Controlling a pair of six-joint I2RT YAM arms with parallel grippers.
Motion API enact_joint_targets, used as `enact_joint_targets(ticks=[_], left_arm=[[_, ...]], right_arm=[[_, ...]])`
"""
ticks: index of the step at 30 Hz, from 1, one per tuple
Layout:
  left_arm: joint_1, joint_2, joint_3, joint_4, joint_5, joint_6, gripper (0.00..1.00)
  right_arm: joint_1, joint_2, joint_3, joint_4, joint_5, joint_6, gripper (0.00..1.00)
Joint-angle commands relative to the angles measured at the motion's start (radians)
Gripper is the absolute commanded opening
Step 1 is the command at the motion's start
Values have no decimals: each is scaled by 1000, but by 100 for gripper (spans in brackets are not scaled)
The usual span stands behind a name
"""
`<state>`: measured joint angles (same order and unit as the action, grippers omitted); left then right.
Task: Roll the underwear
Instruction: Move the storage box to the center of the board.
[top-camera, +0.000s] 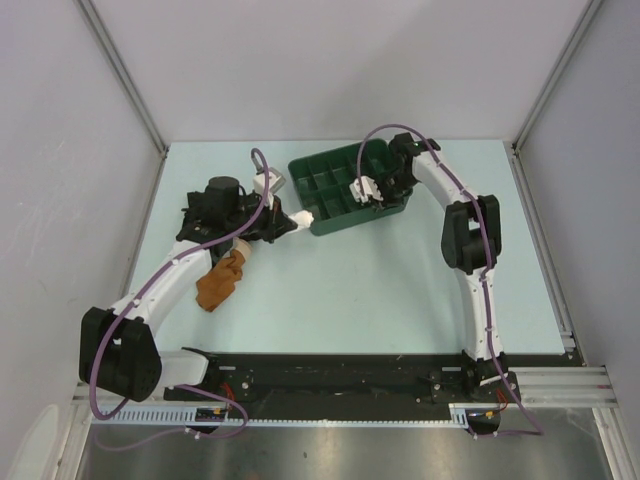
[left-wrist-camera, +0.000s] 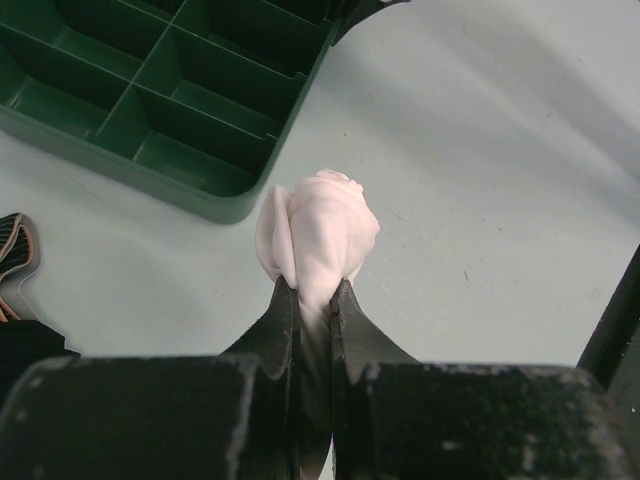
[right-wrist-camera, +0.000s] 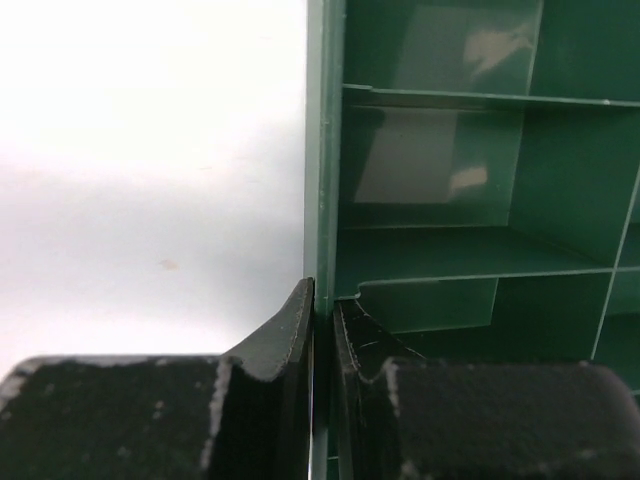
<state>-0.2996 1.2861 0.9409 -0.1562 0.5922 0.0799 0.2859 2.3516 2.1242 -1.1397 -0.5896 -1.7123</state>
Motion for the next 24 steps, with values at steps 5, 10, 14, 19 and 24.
enact_joint_targets(ticks=[5,10,14,19,24], left_arm=[[7,-53,10,-12,70,27,0],[7,-73,10,-42,130,50,0],[5,-64,29,-109,204,153,0],[-4,-34,59,-166,224,173,0],[-7,-16,52,-146,173,114,0]], right_arm=[[1,-130,-27,-232,-50,-235,12],[19,-274,-240,-188,-42,-239,9],[33,-365,-408,-132,-12,-293,10],[38,-374,-449,-127,-19,-287,11],[68,-387,-461,-54,-15,-156,10]])
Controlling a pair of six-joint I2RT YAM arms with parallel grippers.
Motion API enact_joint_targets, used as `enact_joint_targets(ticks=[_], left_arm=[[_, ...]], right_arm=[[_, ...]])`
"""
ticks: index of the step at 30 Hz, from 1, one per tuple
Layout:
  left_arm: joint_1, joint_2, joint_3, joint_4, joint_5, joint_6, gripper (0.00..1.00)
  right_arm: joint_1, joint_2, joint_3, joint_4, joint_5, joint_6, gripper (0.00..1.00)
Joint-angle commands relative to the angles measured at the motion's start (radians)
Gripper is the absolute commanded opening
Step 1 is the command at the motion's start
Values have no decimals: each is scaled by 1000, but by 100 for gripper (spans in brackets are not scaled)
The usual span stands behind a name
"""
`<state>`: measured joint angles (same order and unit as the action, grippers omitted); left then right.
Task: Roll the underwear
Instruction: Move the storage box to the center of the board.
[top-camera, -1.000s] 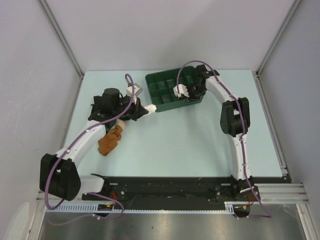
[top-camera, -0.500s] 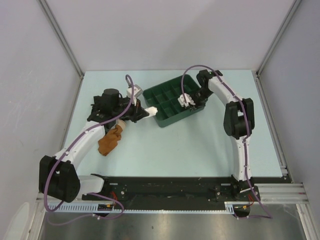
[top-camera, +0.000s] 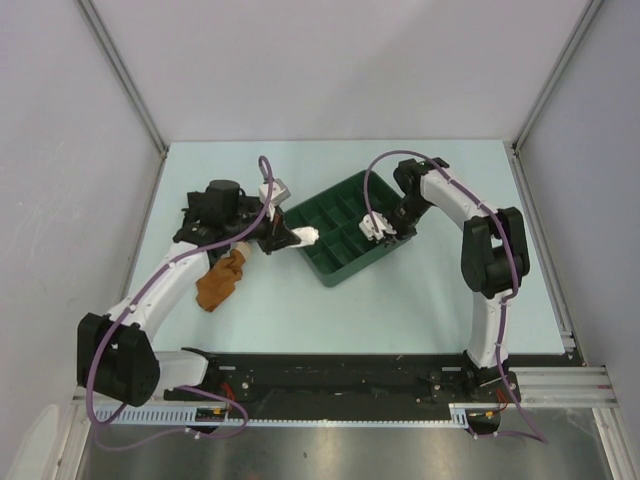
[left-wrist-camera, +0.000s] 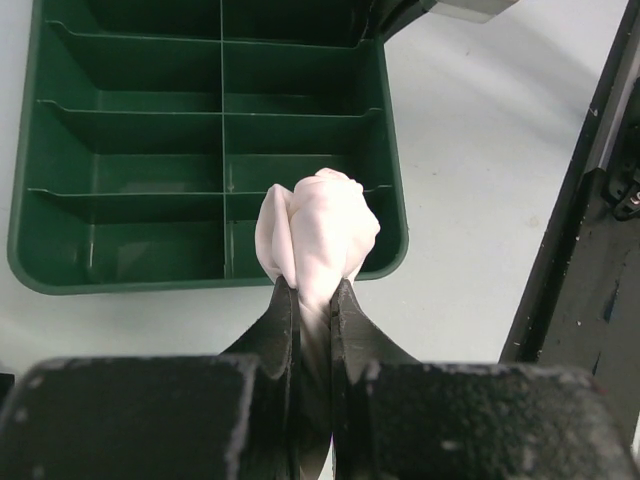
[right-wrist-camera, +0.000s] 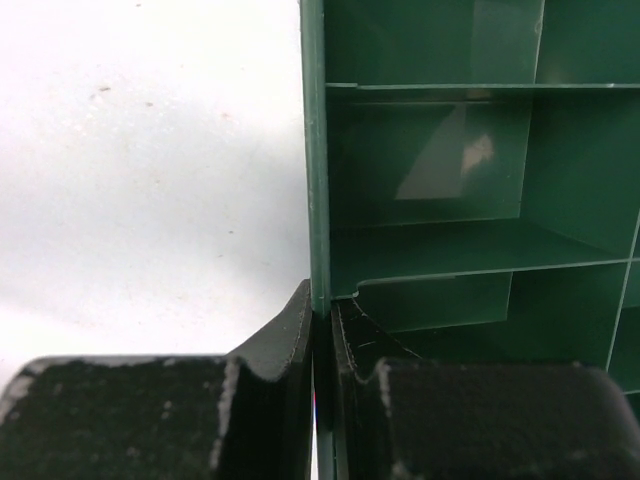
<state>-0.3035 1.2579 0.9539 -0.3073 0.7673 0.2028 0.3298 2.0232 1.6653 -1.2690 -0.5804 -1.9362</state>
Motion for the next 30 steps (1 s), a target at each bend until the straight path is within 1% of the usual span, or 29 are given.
enact_joint_targets(ticks=[1,2,3,4,5,6,7,8,10,11,13,14,19,20,22,25,29,30], left_arm=[[-3,20,39,13,-13,-41,0],[-3,21,31,42,-25,-63,0],[-3,21,25,60,-52,-84,0],[-3,23,22,72,-65,-124,0],[-3,24,16,104,-83,-141,1],[-3,28,16,115,-121,-160,0],[-3,29,16,129,-146,-193,0],[-3,35,19,152,-167,-197,0],[-3,46,32,172,-227,-246,1],[-2,67,57,178,-243,-255,0],[0,98,89,201,-308,-279,0],[6,113,123,214,-325,-292,1],[17,224,224,275,-428,-361,0],[18,239,235,278,-468,-368,0],[23,276,249,302,-500,-393,0],[29,328,270,350,-537,-430,0],[30,400,333,376,-548,-459,0],[29,411,342,379,-553,-465,1]], right_arm=[[44,-67,-13,103,-10,166,10],[58,-93,-54,135,-1,213,10],[70,-112,-82,219,11,279,10],[107,-130,-111,267,51,393,10],[124,-168,-178,366,77,464,10],[142,-184,-206,422,105,536,10],[179,-196,-229,474,166,703,10],[195,-205,-243,529,191,761,9],[219,-210,-253,574,237,872,7],[239,-213,-257,617,247,963,5],[258,-218,-268,666,278,1052,5],[276,-216,-269,722,298,1156,5],[324,-199,-269,836,384,1351,4],[327,-196,-271,871,395,1375,4],[339,-182,-269,902,415,1445,3],[363,-163,-271,954,455,1511,7],[376,-147,-271,981,429,1548,28],[379,-149,-271,979,424,1548,31]])
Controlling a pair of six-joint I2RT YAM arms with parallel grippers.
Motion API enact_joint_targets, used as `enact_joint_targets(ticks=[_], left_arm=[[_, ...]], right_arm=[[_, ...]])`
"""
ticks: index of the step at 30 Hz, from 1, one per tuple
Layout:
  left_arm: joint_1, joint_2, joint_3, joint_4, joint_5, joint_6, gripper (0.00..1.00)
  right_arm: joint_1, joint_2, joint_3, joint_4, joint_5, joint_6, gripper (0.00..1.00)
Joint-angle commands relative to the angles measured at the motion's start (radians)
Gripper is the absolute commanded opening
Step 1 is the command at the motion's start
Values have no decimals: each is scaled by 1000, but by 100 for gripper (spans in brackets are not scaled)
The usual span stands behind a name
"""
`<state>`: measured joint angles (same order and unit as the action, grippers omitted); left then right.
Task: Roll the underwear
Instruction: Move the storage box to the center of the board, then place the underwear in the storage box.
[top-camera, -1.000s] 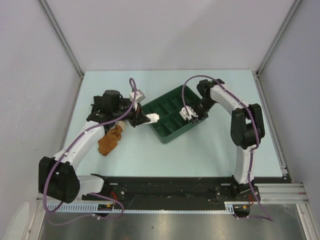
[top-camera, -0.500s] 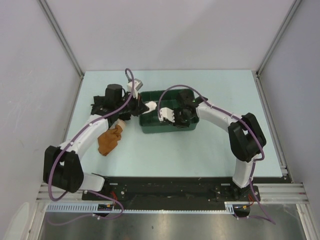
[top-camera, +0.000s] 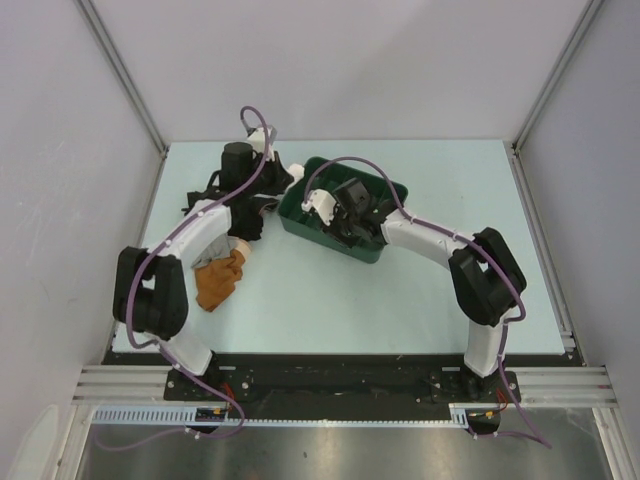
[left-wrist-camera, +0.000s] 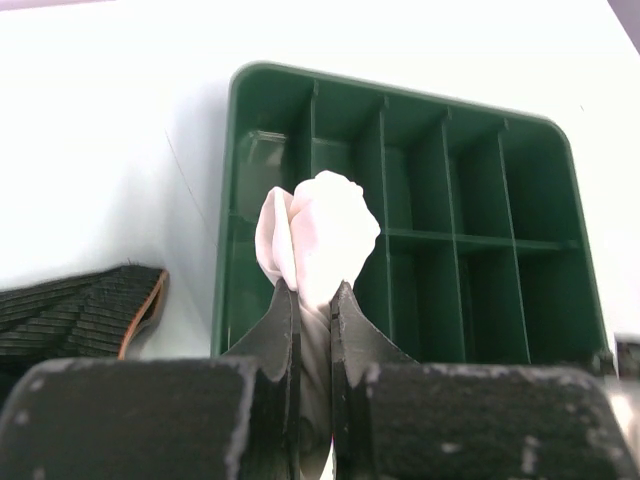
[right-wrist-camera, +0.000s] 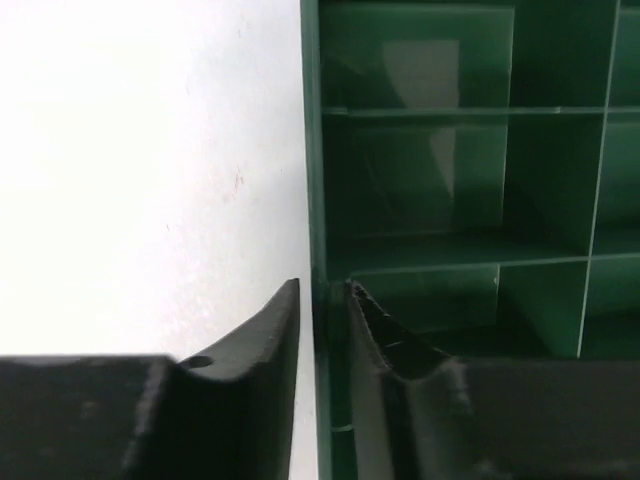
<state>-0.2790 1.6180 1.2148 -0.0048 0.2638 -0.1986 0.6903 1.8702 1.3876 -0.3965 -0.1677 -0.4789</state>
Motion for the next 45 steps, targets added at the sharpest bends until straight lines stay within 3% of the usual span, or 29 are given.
enact_joint_targets(ticks=[1,10,19,45], left_arm=[[4,60,87,86,-51,-67,0],[3,155,132,120,-66,-104,0],[-34,210,132,138,-182,-124,1],[-77,307,75,123,-294,-127,0]], right_arm=[[18,3,7,107,7,92,33],[-31,-143,7,54,-111,92,48],[-198,-206,8,42,-217,154,49],[-248,-164,4,1,-274,155,49]])
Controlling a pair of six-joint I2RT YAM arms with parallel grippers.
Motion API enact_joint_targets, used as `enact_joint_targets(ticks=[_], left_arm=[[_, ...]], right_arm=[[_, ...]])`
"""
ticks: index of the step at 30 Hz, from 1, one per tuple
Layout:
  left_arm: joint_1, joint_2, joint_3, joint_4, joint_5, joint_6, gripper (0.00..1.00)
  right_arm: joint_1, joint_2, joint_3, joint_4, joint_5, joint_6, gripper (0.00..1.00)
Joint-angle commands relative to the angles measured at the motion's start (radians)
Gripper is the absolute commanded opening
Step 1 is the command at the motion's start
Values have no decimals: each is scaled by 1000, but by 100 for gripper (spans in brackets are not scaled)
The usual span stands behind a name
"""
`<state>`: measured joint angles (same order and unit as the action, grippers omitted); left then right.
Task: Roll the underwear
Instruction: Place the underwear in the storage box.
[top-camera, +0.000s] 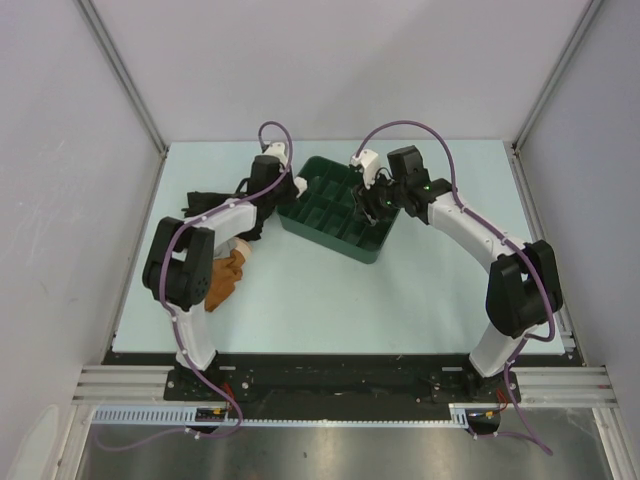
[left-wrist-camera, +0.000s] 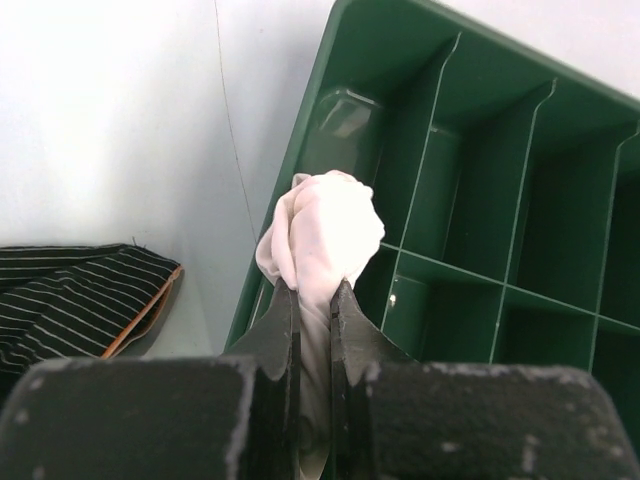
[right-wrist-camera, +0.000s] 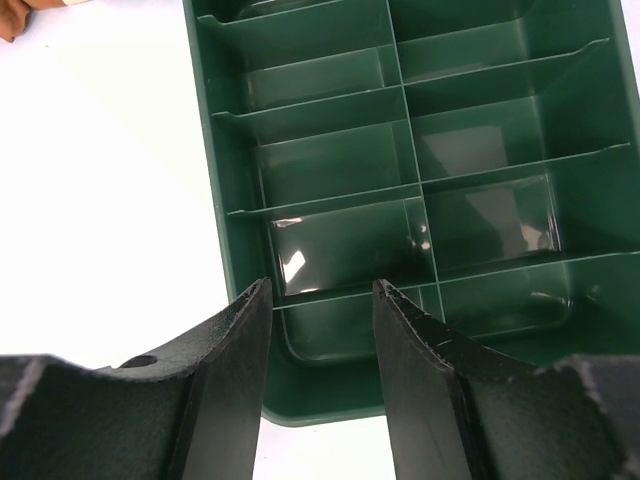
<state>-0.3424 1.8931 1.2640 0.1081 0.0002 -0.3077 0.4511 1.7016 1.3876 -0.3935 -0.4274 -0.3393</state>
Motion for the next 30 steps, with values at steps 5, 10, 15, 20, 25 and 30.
enact_joint_targets(ticks=[5,10,15,20,25,30], left_arm=[[-20,64,46,-30,-52,-16,0],[-23,86,29,-51,-63,-18,0],[-27,104,25,-74,-63,-19,0],[-30,107,14,-93,-66,-11,0],[-35,129,25,-134,-63,2,1],[-40,141,21,-147,-60,5,0]], right_arm=[[-20,4,2,-4,-27,17,50],[-22,3,2,-4,-36,17,49],[-23,-3,2,-1,-37,19,50],[-22,0,2,1,-42,20,50],[-22,-3,2,-1,-43,22,50],[-22,-10,2,1,-47,23,50]])
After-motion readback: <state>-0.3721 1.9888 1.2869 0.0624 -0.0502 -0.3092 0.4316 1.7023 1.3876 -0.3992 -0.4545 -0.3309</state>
